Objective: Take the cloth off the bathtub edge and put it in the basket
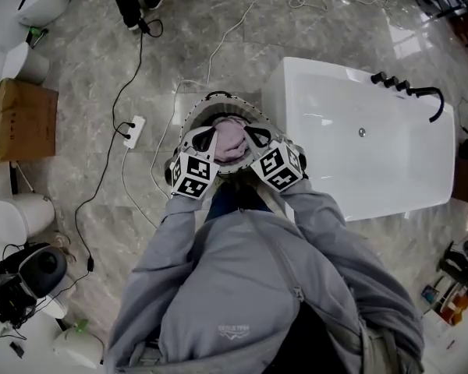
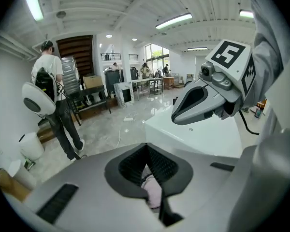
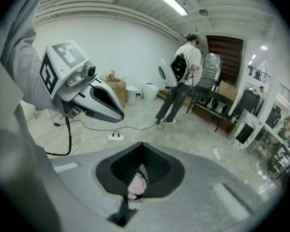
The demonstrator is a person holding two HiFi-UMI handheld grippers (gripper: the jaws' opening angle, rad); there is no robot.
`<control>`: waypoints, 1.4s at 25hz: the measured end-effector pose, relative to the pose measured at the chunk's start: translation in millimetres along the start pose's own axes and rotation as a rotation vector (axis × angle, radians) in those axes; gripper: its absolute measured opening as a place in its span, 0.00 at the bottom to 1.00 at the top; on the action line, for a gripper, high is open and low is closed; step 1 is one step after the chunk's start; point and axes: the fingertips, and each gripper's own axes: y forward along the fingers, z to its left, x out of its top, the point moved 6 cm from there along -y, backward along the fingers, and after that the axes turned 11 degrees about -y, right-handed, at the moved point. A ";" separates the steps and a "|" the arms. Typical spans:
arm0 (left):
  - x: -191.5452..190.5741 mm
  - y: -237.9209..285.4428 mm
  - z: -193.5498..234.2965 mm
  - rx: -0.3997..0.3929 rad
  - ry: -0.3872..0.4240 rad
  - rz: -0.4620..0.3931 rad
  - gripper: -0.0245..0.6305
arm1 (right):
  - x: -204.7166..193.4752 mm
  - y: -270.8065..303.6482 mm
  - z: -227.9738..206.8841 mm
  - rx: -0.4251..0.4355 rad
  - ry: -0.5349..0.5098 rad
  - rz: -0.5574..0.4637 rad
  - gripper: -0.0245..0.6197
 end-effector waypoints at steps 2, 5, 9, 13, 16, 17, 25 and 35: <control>19.9 -15.0 -4.1 0.019 0.006 -0.060 0.04 | 16.2 -19.1 -8.5 -0.051 -0.006 -0.054 0.05; 49.5 -39.6 -8.5 0.050 0.004 -0.149 0.04 | 43.4 -50.1 -20.9 -0.134 -0.002 -0.152 0.05; 87.4 -72.3 -14.3 0.065 -0.042 -0.285 0.04 | 75.5 -93.2 -35.3 -0.234 0.065 -0.276 0.05; 118.2 -102.4 -22.6 0.074 -0.086 -0.425 0.04 | 92.6 -134.1 -46.5 -0.332 0.182 -0.403 0.05; 133.7 -122.6 -26.0 0.079 -0.133 -0.518 0.04 | 100.6 -161.3 -51.9 -0.420 0.234 -0.485 0.05; 137.6 -129.2 -26.4 0.082 -0.150 -0.546 0.04 | 104.0 -169.1 -52.9 -0.446 0.248 -0.507 0.05; 153.2 -172.5 -36.7 0.141 -0.168 -0.701 0.04 | 116.5 -209.2 -48.3 -0.583 0.300 -0.604 0.05; 154.8 -177.8 -40.2 0.162 -0.164 -0.730 0.04 | 118.4 -207.0 -41.8 -0.593 0.283 -0.604 0.05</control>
